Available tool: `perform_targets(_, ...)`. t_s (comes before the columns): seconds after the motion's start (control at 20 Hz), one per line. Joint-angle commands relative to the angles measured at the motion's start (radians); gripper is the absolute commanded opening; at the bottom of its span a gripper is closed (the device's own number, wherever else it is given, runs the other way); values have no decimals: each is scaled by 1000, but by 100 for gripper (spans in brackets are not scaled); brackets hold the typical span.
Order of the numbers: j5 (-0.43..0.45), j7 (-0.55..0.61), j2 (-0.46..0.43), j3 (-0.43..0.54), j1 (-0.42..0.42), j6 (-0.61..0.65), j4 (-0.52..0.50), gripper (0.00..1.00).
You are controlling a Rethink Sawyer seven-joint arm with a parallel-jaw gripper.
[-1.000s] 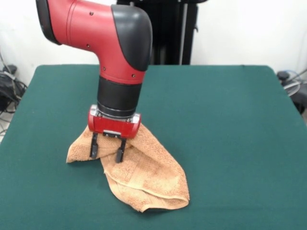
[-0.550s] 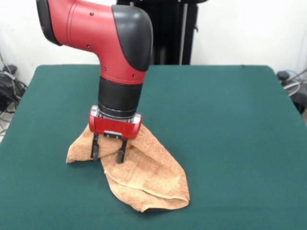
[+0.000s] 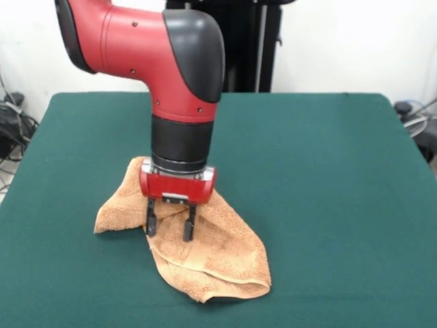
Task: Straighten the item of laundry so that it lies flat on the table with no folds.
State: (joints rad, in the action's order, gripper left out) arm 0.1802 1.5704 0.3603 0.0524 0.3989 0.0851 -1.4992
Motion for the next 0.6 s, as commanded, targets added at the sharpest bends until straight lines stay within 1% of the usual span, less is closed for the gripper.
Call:
perform_targets(0.05, 48, 143, -86, 169, 28, -124, -49, 100)
perform_targets(0.2, 66, 141, -96, 178, 50, -154, -60, 100)
perform_targets(0.3, 65, 146, -93, 170, 46, -161, -67, 100)
perform_targets(0.6, 60, 128, -93, 175, 49, -136, -54, 100)
